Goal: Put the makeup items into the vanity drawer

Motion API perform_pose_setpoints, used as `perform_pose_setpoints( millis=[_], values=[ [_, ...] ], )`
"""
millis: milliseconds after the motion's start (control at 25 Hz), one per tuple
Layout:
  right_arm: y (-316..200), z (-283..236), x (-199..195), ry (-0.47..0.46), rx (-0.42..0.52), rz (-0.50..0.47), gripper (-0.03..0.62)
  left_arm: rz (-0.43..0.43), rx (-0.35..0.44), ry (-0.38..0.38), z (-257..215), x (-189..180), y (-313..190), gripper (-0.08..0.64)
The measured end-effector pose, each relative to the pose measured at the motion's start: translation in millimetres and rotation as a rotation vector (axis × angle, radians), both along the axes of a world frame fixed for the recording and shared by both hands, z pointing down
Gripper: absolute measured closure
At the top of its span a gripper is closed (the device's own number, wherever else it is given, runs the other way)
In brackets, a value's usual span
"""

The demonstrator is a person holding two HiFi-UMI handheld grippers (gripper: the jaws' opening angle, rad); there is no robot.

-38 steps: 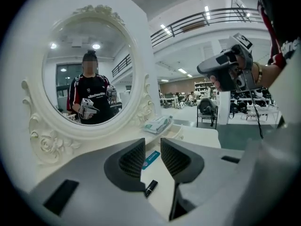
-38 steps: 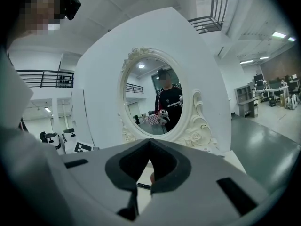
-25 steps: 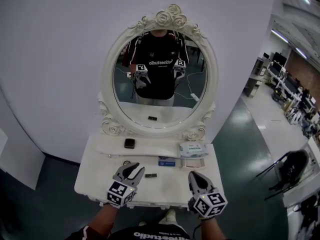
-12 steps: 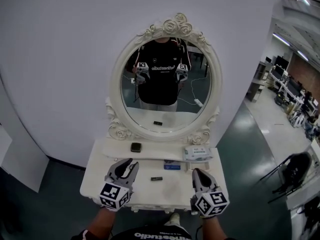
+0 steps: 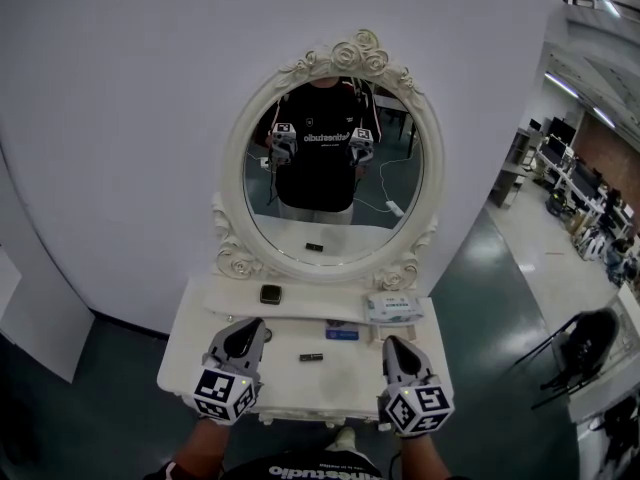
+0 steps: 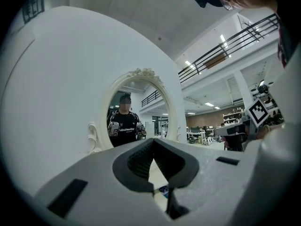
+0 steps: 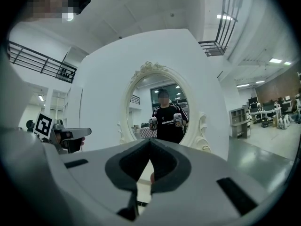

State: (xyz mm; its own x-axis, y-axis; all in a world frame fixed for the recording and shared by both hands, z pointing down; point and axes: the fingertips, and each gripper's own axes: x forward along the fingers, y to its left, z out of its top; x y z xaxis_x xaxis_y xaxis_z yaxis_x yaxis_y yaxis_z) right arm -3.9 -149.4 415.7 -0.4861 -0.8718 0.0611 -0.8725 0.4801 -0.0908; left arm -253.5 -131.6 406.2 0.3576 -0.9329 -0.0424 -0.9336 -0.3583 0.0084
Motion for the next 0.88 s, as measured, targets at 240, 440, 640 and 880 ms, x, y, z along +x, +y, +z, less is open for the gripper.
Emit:
perform_pose_setpoints(
  millis=[240,440,640,880],
  values=[
    [-0.3,-1.4,2.3,0.015,0.016,0.020,0.589,-0.010,0.011,0.017,-3.6,-0.8,2.5,0.555],
    [1.2,-1.5,1.1,0.027,0.019,0.024,0.589,-0.025,0.003,-0.008,-2.2,-0.1,3.8,0.554],
    [-0.1,-0.4,3.8,0.029,0.015,0.030,0.589,-0.036,-0.001,-0.020,1.2,0.6,3.3,0.554],
    [0.7,0.3,5.4,0.027,0.013,0.030,0.589,-0.033,0.008,-0.016,0.6,1.6,2.6,0.554]
  ],
)
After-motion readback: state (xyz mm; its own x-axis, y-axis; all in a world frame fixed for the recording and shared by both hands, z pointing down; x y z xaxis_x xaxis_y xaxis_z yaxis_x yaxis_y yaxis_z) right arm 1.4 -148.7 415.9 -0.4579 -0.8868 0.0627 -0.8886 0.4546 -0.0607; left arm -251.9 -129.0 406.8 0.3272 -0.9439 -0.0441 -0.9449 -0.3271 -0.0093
